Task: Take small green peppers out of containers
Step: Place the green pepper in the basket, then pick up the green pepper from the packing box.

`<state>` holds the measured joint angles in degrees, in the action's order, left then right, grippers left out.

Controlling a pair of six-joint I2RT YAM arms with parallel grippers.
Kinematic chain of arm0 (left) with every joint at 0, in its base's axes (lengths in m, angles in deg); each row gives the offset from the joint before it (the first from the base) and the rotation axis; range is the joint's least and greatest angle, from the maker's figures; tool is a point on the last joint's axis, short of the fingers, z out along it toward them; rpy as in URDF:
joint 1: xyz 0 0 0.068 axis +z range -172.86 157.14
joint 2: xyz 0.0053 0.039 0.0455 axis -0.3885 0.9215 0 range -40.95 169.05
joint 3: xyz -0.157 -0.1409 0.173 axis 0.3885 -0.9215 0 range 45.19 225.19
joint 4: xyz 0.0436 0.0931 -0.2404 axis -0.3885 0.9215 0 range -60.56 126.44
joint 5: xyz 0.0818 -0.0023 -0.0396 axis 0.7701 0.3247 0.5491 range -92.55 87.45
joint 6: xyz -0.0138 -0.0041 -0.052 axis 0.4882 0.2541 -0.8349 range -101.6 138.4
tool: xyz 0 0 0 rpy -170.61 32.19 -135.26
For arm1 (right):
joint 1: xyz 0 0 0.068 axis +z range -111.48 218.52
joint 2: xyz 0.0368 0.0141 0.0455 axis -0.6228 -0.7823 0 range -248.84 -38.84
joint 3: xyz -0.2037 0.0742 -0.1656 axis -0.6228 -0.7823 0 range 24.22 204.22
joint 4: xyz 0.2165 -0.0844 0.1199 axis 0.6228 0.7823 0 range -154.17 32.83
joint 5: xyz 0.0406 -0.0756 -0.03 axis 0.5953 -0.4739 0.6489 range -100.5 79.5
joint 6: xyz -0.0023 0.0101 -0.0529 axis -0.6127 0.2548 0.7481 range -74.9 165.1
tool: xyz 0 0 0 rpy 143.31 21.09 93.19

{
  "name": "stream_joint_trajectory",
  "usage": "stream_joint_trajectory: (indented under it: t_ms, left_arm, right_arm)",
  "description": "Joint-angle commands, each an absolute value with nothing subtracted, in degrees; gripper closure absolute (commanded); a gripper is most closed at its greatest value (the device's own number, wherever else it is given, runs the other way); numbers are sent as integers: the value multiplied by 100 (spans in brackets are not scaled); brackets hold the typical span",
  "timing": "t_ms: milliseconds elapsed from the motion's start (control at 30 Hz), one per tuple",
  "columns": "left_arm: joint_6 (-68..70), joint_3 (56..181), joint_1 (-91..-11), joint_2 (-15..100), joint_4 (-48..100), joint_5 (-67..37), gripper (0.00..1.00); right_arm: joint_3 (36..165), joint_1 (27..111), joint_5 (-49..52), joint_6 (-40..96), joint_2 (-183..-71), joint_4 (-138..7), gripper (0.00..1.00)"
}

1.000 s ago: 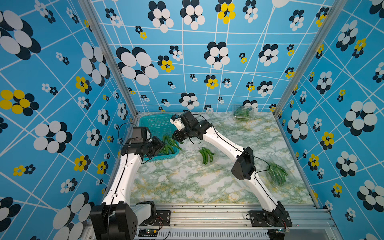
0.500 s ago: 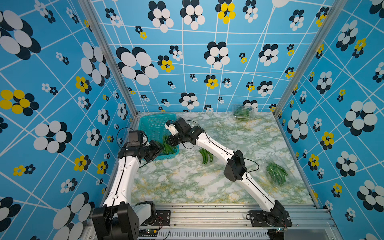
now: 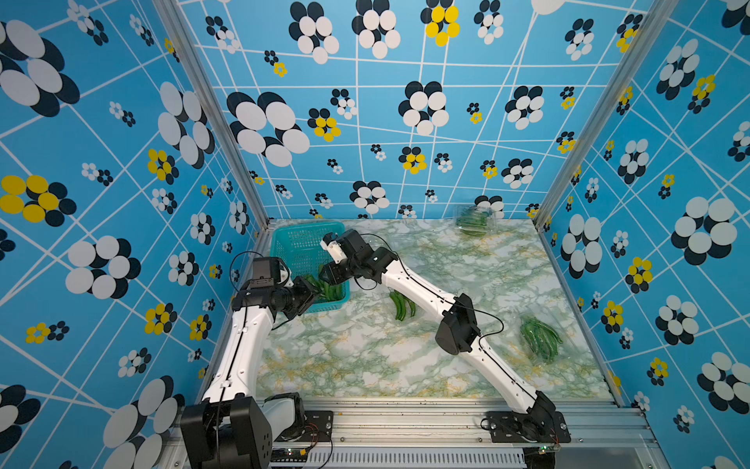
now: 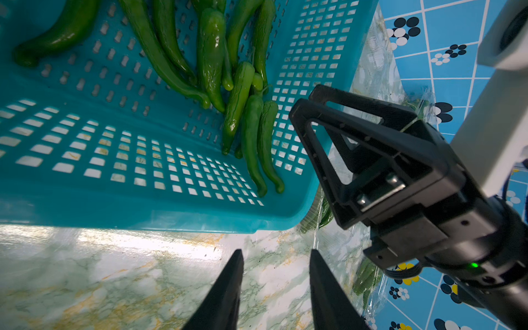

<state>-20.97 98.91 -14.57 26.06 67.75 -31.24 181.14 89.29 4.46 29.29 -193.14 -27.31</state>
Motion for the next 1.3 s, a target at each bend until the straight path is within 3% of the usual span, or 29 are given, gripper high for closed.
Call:
stream_joint_trajectory:
  t_ms: [0, 167, 300, 567, 767, 1033, 1267]
  left_arm:
    - [-2011, 9832, -1436, 2492, 6867, -3086, 60]
    - [-2042, 9913, -1851, 2576, 6925, -2859, 58]
    - [-2262, 10161, -2657, 2848, 6959, -2501, 58]
    - [-2789, 10877, -4418, 3785, 6639, -1698, 58]
    - [-2956, 11766, -5417, 5107, 6349, -1443, 58]
    - [-2858, 13137, -5902, 6831, 6454, -1406, 58]
    - [-2818, 13537, -5967, 7337, 6741, -1284, 58]
  right_arm:
    - [18313, 8821, 71, 3199, -19223, -2807, 51]
    - [18210, 8515, -215, 3365, -18752, -2492, 51]
    - [17381, 8214, -454, 3538, -17987, -2186, 52]
    - [13906, 7650, -906, 3412, -15835, -2971, 54]
    - [12284, 7113, -898, 3204, -14935, -3269, 54]
    - [10949, 6541, -759, 3135, -14236, -3523, 54]
    - [10350, 6349, -678, 3035, -13946, -3698, 54]
